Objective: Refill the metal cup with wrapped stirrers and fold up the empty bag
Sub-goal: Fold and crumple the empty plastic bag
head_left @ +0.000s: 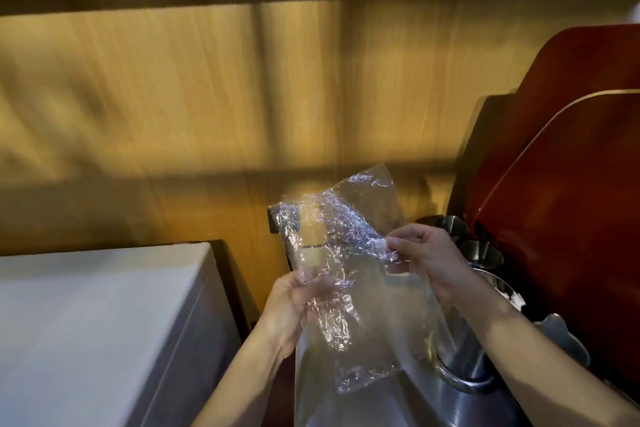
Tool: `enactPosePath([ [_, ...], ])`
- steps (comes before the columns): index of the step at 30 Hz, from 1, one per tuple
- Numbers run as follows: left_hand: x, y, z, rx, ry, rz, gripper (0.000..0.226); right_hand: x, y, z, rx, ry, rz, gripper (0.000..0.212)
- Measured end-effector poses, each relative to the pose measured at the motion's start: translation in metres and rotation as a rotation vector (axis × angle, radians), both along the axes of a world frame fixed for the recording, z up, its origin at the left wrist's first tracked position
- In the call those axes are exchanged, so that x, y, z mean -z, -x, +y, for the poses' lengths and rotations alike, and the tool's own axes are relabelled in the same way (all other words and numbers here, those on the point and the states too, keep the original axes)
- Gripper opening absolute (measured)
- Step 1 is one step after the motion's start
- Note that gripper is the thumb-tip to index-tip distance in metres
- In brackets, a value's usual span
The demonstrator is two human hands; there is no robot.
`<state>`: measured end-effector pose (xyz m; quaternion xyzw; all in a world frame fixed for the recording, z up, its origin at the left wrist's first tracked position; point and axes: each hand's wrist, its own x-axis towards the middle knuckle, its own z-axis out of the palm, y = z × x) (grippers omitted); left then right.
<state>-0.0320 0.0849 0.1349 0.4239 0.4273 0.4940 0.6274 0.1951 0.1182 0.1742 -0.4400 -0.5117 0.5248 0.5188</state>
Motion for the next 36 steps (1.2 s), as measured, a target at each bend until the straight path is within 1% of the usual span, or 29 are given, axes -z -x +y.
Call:
enactPosePath([
  [1, 0.000, 0.001, 0.001, -0.035, -0.001, 0.015, 0.051, 0.001, -0.001, -0.001, 0.005, -0.006, -0.009, 0.003],
  [2, 0.000, 0.002, 0.002, -0.068, 0.004, 0.013, 0.049, 0.002, -0.003, -0.001, 0.007, -0.014, -0.023, 0.004],
  [3, 0.000, 0.004, 0.004, -0.101, 0.005, 0.011, 0.047, 0.003, -0.004, -0.002, 0.004, -0.019, -0.028, 0.006],
  [5, -0.002, 0.004, 0.005, -0.136, -0.026, 0.013, 0.036, 0.006, -0.008, -0.004, -0.024, -0.007, 0.000, 0.014],
  [7, -0.004, 0.004, 0.004, -0.120, -0.067, 0.027, 0.022, 0.009, -0.013, -0.006, -0.096, 0.022, 0.013, 0.020],
  [10, -0.009, 0.005, 0.001, -0.096, -0.114, 0.074, 0.009, 0.015, -0.024, -0.009, -0.184, 0.040, -0.045, 0.018],
  [12, -0.012, 0.005, 0.000, -0.071, -0.114, 0.087, 0.016, 0.018, -0.030, -0.010, -0.189, 0.050, -0.075, 0.017],
  [15, -0.017, 0.007, 0.000, -0.051, -0.140, 0.151, 0.020, 0.019, -0.035, -0.012, -0.222, 0.083, -0.078, 0.021],
  [19, -0.020, 0.013, 0.001, -0.031, -0.180, 0.253, 0.017, 0.020, -0.042, -0.014, -0.220, 0.097, -0.085, 0.020],
  [21, -0.021, 0.015, 0.002, 0.002, -0.200, 0.282, 0.017, 0.022, -0.045, -0.013, -0.227, 0.110, -0.066, 0.024],
  [23, -0.019, 0.016, 0.002, 0.022, -0.219, 0.307, 0.026, 0.022, -0.047, -0.013, -0.256, 0.116, -0.024, 0.023],
  [25, -0.018, 0.018, 0.001, 0.037, -0.221, 0.284, 0.034, 0.022, -0.048, -0.014, -0.290, 0.106, 0.034, 0.018],
  [27, -0.017, 0.021, 0.000, 0.063, -0.230, 0.258, 0.043, 0.024, -0.051, -0.013, -0.280, 0.078, 0.019, 0.016],
  [29, -0.017, 0.022, -0.002, 0.080, -0.263, 0.262, 0.059, 0.028, -0.054, -0.010, -0.239, 0.039, -0.055, 0.032],
  [30, -0.017, 0.022, -0.003, 0.073, -0.277, 0.269, 0.064, 0.029, -0.055, -0.009, -0.237, 0.031, -0.058, 0.039],
  [31, -0.016, 0.022, -0.003, 0.059, -0.282, 0.281, 0.066, 0.031, -0.054, -0.009, -0.239, 0.025, -0.052, 0.043],
  [33, -0.014, 0.022, -0.003, 0.028, -0.282, 0.297, 0.064, 0.032, -0.053, -0.008, -0.256, 0.006, -0.054, 0.044],
  [34, -0.012, 0.022, -0.003, 0.012, -0.273, 0.290, 0.063, 0.031, -0.051, -0.009, -0.274, 0.004, -0.055, 0.041],
  [36, -0.009, 0.023, -0.004, -0.002, -0.219, 0.216, 0.058, 0.029, -0.048, -0.011, -0.314, 0.015, -0.034, 0.028],
])
